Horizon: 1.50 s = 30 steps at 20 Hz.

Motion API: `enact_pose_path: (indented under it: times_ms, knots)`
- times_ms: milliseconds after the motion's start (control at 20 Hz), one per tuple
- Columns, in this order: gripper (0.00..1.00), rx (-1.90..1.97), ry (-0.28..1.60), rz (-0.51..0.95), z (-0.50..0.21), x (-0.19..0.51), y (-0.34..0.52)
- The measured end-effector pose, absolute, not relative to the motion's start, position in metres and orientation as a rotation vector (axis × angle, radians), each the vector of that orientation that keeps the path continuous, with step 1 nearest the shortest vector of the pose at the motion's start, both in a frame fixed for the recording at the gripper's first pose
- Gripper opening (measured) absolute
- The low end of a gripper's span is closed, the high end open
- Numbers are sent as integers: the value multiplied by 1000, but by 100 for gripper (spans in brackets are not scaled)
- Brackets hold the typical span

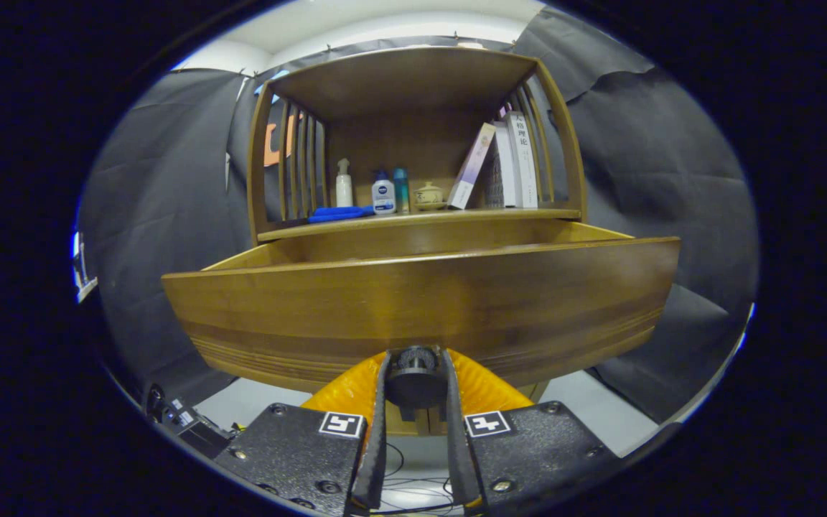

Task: Pull open the drawer, take out the items inside it, and place them on the countertop above the cabinet.

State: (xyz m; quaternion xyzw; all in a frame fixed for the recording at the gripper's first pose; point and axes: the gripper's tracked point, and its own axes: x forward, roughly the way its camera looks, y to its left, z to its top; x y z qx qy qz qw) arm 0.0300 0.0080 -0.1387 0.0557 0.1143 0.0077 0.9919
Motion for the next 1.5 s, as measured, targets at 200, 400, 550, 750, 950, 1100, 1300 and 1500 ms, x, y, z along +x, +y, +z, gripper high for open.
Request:
enact_pose_path:
  times_ms: [200,400,550,750,950,1100,1300,1500]
  knots:
    - [38,111,236,25,-140,17,13]
    - [38,133,248,34,-142,9,15]
    - [38,134,260,35,-142,9,15]
    - [59,123,236,7,-131,2,3]
    - [100,92,171,2,-92,-13,-10]
    - [100,119,149,22,-56,-22,-17]
    - [100,125,135,50,-4,-21,-20]
    - [100,115,169,47,42,1,-24]
